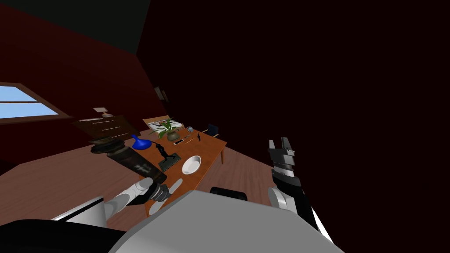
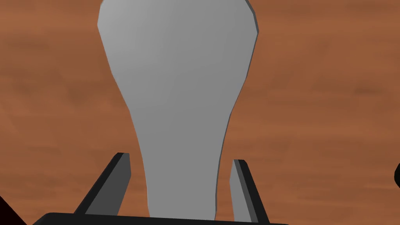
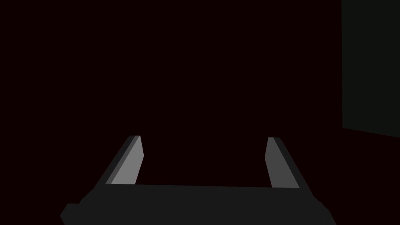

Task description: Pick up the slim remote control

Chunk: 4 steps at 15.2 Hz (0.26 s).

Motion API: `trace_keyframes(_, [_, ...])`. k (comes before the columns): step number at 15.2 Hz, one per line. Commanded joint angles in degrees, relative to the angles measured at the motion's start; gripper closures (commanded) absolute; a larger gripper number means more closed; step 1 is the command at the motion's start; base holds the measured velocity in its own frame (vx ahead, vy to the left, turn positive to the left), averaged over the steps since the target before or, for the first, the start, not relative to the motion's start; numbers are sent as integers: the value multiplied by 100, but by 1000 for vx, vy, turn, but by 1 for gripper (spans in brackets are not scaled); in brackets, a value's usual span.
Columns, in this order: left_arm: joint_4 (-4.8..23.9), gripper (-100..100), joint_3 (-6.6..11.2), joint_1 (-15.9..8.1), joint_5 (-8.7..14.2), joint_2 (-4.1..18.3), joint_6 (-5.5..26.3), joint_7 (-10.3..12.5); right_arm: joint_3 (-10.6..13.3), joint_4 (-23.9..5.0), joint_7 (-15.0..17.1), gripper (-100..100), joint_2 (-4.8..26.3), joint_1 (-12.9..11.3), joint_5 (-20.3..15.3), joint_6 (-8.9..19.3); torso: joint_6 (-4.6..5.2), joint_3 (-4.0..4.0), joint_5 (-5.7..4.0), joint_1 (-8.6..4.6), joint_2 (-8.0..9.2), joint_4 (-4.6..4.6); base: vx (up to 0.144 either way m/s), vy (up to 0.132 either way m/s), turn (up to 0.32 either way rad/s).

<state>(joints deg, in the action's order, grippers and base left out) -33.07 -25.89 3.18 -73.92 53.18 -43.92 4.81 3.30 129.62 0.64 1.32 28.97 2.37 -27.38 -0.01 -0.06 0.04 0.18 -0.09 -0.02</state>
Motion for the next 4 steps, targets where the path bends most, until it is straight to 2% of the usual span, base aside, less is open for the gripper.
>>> trace_keyframes(1, [-166, 100, 2, 33, -52, 140, -63, 143, 0, 0, 0, 0, 0, 0, 0, 0, 0, 0, 0, 0, 0, 0, -3, -26, 56])
trace_keyframes(3, [-242, 100, 28, -1, -110, 314, -237, 227, 0, 0, 0, 0, 0, 0, 0, 0, -2, 1, -8, -14, 1, 1, -2, -52, 82])
trace_keyframes(4, [-178, 100, 12, 3, -73, 214, -127, 165, 0, 0, 0, 0, -1, 0, 0, 0, -2, 1, -10, -22, 0, 1, 1, -38, 32])
